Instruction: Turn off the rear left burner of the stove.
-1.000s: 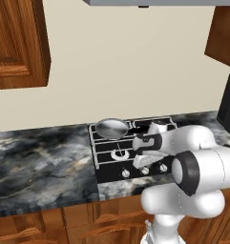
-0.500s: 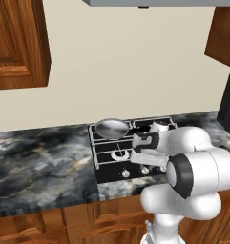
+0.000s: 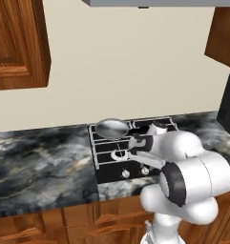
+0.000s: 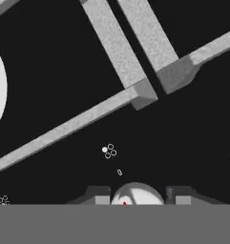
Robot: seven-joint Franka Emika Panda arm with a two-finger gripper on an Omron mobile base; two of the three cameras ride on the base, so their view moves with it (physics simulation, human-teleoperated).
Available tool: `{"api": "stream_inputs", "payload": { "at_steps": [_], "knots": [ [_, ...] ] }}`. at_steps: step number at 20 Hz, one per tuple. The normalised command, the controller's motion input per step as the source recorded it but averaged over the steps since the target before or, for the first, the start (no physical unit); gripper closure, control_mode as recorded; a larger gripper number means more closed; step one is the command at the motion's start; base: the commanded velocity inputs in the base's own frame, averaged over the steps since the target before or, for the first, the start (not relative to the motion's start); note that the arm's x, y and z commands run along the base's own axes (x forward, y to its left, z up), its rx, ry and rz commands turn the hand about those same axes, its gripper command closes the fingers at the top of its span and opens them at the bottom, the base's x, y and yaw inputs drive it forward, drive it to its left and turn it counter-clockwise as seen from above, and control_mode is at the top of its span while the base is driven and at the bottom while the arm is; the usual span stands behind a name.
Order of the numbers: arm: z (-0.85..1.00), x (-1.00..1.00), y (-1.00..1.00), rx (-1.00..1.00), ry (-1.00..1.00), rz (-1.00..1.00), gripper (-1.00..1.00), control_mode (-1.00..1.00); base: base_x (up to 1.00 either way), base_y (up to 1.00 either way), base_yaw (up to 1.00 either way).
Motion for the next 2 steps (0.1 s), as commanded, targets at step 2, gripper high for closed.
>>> {"api": "stream_inputs", "payload": {
  "at_steps": [2],
  "knots": [
    [-0.31, 0.0, 0.24, 0.0, 0.0, -0.81, 1.0, -1.0, 0.0, 0.0, 0.0]
  ]
}}
